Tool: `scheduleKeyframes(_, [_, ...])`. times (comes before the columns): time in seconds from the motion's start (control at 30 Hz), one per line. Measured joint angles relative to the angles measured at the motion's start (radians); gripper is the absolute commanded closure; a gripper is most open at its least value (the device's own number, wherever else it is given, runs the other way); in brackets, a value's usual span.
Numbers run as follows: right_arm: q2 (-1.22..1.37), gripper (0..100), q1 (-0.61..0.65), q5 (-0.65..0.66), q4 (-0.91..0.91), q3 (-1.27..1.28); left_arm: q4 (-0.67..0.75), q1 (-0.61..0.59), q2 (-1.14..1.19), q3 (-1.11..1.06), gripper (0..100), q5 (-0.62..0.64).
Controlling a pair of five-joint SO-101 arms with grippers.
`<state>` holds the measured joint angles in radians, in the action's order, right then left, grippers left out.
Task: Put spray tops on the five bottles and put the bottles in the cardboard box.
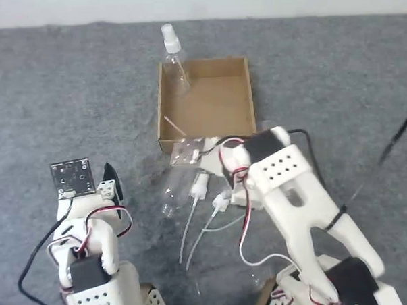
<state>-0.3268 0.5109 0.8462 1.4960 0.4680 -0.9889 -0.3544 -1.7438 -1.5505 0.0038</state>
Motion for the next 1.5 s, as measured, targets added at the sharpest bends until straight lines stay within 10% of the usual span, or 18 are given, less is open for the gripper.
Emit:
scheduleKeyframes(1.0, [0.048, 87.2, -0.526, -0.511, -0.08, 0.0, 0.0, 0.0, 0.0, 0.0, 86, 0.0])
scheduleKeyframes(1.5, [0.371, 72.3, -0.588, -0.508, -0.287, 0.0, 0.0, 0.0, 0.0, 0.0, 86, 0.0])
